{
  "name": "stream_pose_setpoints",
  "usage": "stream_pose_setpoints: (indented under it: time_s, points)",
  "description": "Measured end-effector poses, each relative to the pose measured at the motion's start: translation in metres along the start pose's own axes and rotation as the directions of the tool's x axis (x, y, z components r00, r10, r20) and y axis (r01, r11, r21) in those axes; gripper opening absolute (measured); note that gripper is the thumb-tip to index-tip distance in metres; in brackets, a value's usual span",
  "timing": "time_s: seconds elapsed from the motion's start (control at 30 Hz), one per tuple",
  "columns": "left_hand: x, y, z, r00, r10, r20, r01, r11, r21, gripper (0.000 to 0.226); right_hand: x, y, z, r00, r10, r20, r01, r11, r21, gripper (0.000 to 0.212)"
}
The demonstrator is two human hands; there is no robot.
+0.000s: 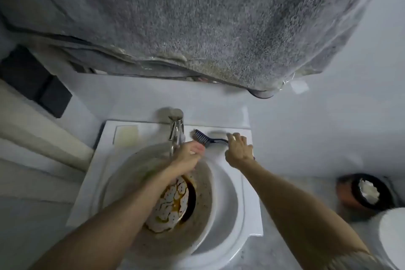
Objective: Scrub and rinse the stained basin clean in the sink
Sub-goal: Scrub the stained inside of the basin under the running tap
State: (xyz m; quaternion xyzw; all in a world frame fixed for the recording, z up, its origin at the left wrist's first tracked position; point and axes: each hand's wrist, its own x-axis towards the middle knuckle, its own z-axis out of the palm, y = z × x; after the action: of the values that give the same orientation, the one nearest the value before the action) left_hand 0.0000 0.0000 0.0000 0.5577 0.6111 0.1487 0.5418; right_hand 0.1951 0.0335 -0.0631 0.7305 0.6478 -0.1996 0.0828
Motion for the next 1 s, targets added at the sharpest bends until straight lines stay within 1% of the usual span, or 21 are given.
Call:
stream_pose_setpoints:
  time_s: [0.07,0.13,0.27,0.4,0.47,0.5,0.6,0.7,0.77,0.8,0.87,1.0]
  points:
    - [0.015,-0.002,0.007,0.994,-0.022,-0.105,0.023,1.000,0.007,0.022,0.013,0.003,0.005,1.000,0.001,-0.009,-0.001,1.000,-0.003,0.050]
    - [0.024,-0.007,0.010,0.989,-0.046,-0.144,0.042,0.999,-0.029,0.025,0.026,0.003,0.011,1.000,0.010,0.001,-0.010,1.000,-0.011,0.043]
    - [0.027,-0.012,0.006,0.983,-0.032,-0.181,0.022,0.998,-0.058,0.027,0.040,0.009,0.020,0.999,-0.003,-0.041,0.000,0.998,-0.057,0.033]
    - [0.024,-0.024,0.003,0.983,-0.048,-0.178,0.035,0.997,-0.076,0.015,0.042,0.014,0.025,0.995,-0.065,-0.079,0.061,0.996,-0.061,0.029]
    - [0.022,-0.025,0.001,0.982,-0.027,-0.188,0.013,0.997,-0.074,0.006,0.041,0.017,0.023,0.994,-0.080,-0.069,0.078,0.996,-0.035,0.026]
    - [0.020,-0.023,-0.001,0.980,-0.016,-0.198,0.002,0.998,-0.069,0.005,0.040,0.018,0.022,0.995,-0.083,-0.056,0.083,0.997,-0.007,0.025]
    - [0.014,-0.021,-0.007,0.978,0.024,-0.207,-0.034,0.998,-0.045,0.010,0.033,0.019,0.014,0.996,-0.086,-0.010,0.086,0.995,0.054,0.021]
    - [0.004,-0.018,-0.014,0.977,0.034,-0.208,-0.041,0.999,-0.030,0.009,0.021,0.019,0.007,0.992,-0.117,0.037,0.112,0.988,0.107,0.017]
    - [-0.005,-0.017,-0.020,0.978,0.037,-0.205,-0.048,0.998,-0.051,0.010,0.011,0.020,0.005,0.987,-0.152,0.050,0.145,0.981,0.131,0.006]
    - [-0.013,-0.017,-0.026,0.980,0.027,-0.199,-0.043,0.996,-0.073,0.011,0.004,0.019,0.003,0.983,-0.175,0.060,0.165,0.977,0.139,0.011]
    - [-0.023,-0.020,-0.035,0.978,0.001,-0.211,-0.025,0.994,-0.108,0.015,-0.010,0.021,0.002,0.969,-0.209,0.130,0.190,0.971,0.144,0.022]
    - [-0.037,-0.027,-0.054,0.955,-0.092,-0.282,0.036,0.980,-0.196,0.010,-0.039,0.015,0.007,0.914,-0.283,0.290,0.262,0.959,0.111,0.021]
